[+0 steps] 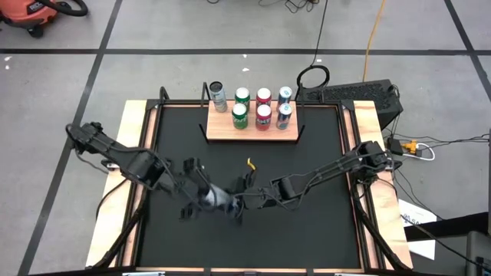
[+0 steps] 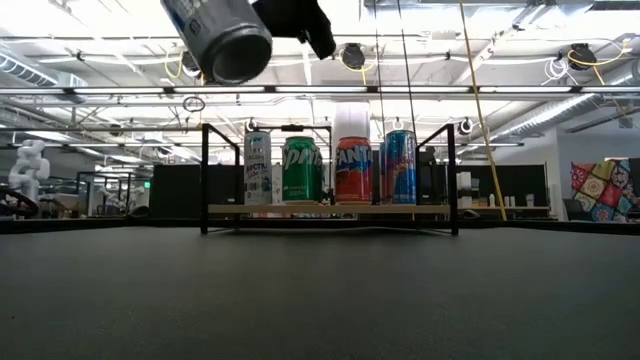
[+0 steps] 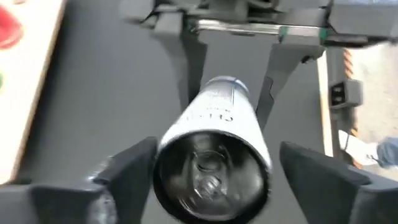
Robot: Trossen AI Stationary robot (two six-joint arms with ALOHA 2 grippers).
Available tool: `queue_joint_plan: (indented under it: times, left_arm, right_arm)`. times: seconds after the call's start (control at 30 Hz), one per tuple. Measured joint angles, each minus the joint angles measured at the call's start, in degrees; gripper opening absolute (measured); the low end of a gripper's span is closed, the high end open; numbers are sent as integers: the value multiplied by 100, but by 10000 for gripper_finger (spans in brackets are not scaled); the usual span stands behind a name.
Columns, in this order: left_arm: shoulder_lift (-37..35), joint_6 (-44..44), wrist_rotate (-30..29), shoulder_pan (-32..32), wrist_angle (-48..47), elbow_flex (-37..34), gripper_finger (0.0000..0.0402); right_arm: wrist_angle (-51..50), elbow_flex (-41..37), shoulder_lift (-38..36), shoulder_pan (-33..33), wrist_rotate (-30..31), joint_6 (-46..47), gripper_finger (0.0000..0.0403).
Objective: Place canned beverage on shelf
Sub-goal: Put the white soda can on the shelf aligned with the other white soda can
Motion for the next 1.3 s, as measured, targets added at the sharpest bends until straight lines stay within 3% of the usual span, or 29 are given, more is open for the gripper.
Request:
queue_joint_plan:
  times: [0.17, 0.33, 0.53, 0.73, 0.9, 1.3]
  left_arm:
    - [-460, -318, -177, 125, -584, 0, 393]
    - [-917, -363, -929, 147, -609, -7, 382]
    - [-1615, -315, -1524, 143, 391, -278, 381]
    - [-2239, 74, -1595, 143, 1997, -1137, 381]
    - [-2312, 736, -1325, 154, 3416, -1605, 381]
    - [-2333, 897, -1270, 312, 3261, -1655, 380]
  right_arm:
    - [458, -2, -46, -21, 598, -39, 247]
    - [1042, -2, -74, -76, 801, -260, 247]
    - [2089, 0, -90, -131, 1119, -831, 247]
    - [2503, 0, -90, -203, 1099, -1161, 247]
    - [2397, 0, -79, -223, 1005, -1204, 247]
    - [2599, 0, -79, -261, 1077, -1279, 247]
